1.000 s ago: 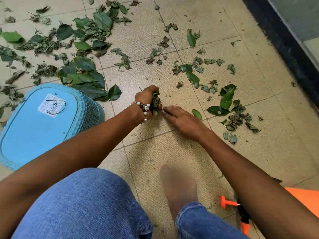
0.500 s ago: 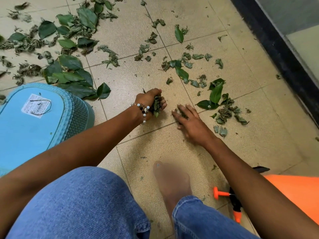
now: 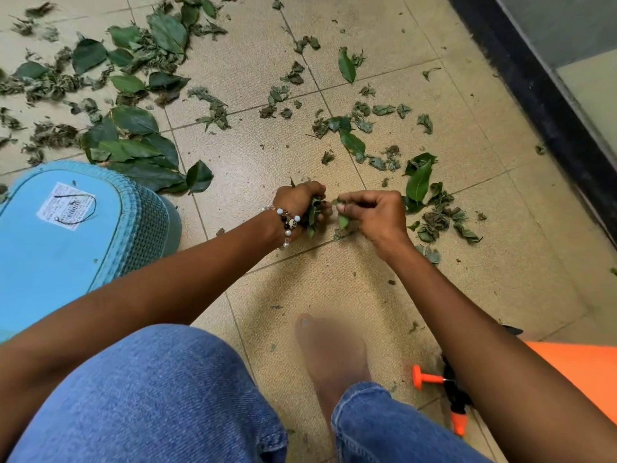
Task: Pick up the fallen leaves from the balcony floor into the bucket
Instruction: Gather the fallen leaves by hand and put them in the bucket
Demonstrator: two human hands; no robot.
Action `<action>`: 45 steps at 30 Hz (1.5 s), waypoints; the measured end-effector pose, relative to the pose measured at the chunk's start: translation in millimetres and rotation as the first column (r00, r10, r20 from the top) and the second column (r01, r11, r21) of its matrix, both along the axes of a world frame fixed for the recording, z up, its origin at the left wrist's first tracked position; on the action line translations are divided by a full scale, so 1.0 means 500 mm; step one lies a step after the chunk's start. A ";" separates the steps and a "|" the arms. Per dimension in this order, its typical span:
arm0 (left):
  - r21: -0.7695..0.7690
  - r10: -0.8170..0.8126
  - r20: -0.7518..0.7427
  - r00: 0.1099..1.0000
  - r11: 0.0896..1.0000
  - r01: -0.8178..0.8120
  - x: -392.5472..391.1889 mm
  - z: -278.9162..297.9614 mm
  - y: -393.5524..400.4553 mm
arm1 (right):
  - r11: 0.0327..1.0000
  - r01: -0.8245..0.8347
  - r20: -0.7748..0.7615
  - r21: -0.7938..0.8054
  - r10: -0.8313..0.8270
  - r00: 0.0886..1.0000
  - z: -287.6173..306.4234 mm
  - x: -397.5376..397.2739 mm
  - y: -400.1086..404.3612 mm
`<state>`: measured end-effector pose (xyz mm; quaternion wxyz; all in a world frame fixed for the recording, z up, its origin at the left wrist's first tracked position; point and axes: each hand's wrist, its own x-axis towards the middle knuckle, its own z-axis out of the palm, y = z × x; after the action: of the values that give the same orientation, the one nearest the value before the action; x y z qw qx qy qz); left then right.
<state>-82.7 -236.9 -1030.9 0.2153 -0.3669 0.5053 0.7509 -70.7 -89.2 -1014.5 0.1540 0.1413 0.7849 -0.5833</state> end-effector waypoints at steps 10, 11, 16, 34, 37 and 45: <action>0.189 0.053 0.062 0.997 0.980 -0.064 -0.001 0.010 0.048 | 0.694 -0.395 -0.194 0.602 0.607 0.770 -0.019 0.027 -0.002; 0.173 0.059 0.051 0.997 0.983 -0.067 -0.002 0.007 0.048 | 0.682 -0.490 -0.113 0.542 0.638 0.762 -0.022 0.029 0.010; 0.075 0.035 0.028 0.999 0.997 -0.037 -0.008 0.021 0.069 | 0.992 -0.118 -0.081 -0.041 0.114 0.990 0.005 0.034 0.058; 0.085 0.030 0.038 0.999 0.996 -0.033 -0.020 0.028 0.035 | 0.580 0.077 -0.046 0.811 -0.068 0.997 -0.136 0.044 0.218; 0.095 0.064 0.048 0.997 0.993 -0.068 -0.026 0.024 0.002 | 0.610 0.076 -0.120 0.789 0.032 0.992 -0.130 -0.005 0.181; 0.121 0.058 0.054 0.997 0.991 -0.065 -0.031 0.009 -0.003 | 0.510 -0.049 -0.072 0.859 0.215 0.974 -0.137 -0.093 0.135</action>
<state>-98.1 -238.5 -1026.2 0.2267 -0.3871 0.4412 0.7772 -117.4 -21.6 -1082.8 0.0423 0.0882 0.9878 -0.1208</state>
